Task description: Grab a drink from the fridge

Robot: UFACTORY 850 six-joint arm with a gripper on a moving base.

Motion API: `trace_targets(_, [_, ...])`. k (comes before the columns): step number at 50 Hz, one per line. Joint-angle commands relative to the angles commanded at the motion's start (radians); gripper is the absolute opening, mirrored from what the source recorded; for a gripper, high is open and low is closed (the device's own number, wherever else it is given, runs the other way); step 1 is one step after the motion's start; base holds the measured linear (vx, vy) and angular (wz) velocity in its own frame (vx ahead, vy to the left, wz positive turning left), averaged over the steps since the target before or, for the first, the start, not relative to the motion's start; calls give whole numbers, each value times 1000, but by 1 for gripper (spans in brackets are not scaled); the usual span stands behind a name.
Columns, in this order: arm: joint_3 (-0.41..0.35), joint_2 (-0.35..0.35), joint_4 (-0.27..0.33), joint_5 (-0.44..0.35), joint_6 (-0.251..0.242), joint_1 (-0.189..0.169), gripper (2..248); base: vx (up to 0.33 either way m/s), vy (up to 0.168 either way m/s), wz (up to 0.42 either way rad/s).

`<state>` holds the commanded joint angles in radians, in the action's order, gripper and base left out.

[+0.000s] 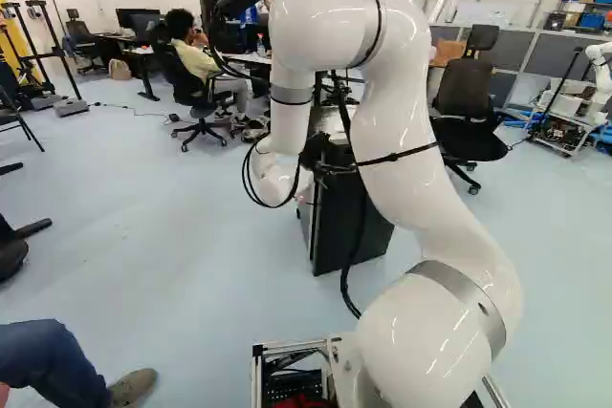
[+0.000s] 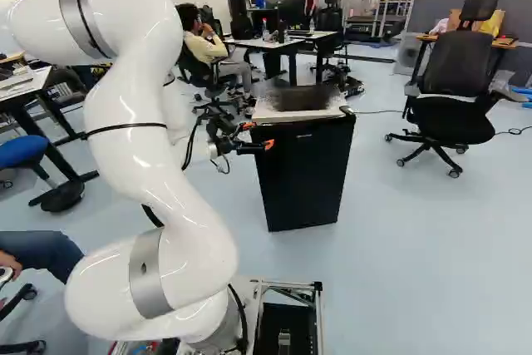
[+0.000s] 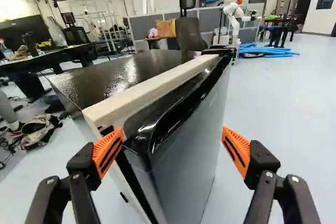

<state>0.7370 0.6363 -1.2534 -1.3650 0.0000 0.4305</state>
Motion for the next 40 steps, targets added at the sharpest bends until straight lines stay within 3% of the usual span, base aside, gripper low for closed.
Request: trace_targets(40, [-114,-61,-98,9,0,37,247,0,0,0])
